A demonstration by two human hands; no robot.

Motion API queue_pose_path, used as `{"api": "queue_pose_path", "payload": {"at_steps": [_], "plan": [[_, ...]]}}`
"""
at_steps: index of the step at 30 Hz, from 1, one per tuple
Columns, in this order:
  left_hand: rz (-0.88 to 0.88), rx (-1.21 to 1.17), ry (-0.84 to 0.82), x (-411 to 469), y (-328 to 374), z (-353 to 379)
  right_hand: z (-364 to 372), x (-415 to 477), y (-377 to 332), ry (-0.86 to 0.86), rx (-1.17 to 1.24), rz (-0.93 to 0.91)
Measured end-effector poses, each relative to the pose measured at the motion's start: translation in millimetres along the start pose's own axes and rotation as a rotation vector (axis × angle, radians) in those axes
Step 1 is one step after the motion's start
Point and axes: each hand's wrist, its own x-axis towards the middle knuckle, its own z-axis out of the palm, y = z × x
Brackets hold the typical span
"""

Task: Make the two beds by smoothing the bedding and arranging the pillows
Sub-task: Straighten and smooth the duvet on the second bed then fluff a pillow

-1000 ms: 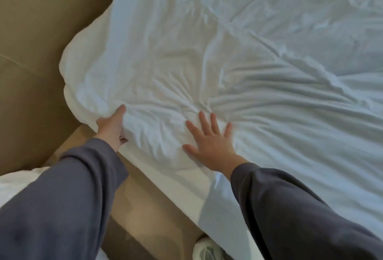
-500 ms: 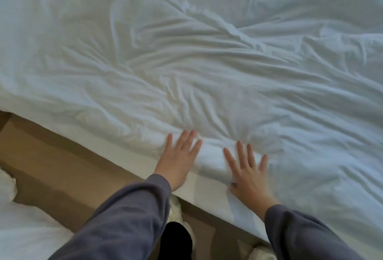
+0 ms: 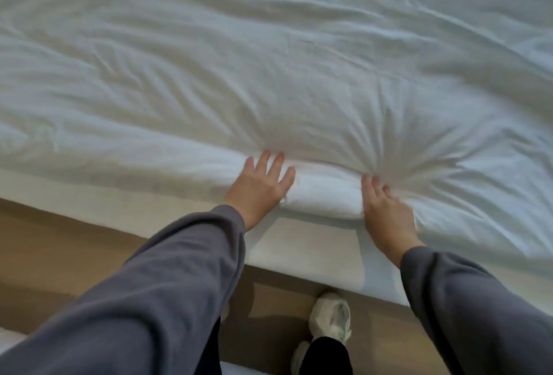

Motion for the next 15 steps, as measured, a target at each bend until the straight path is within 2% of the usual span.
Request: {"api": "queue_pose_path", "payload": {"at_steps": [3,6,8,10,12,15], "plan": [[-0.045,-0.028,-0.128,-0.1,3.8,-26.8,-31.8,-1.5,21.8,-0.074,-0.009,-0.169],[0.045,0.004,-0.245,-20.2,5.2,-38.9,-59.0,-20.0,34.2,-0.185,-0.084,-0.406],[0.05,0.007,-0.38,-31.0,15.6,-44.8,-54.1,-37.3,36.0,-0.227,-0.028,-0.483],[-0.073,-0.011,-0.557,-36.2,34.6,-46.4,-32.1,-55.5,35.0,-0.342,0.085,-0.459],[-0.194,-0.053,-0.658,-29.8,61.2,-51.0,-11.3,-72.1,35.9,-0.424,0.147,-0.434],[-0.191,-0.088,-0.584,-7.4,105.0,-60.5,12.2,-84.4,53.7,-0.3,0.222,-0.38]]}}
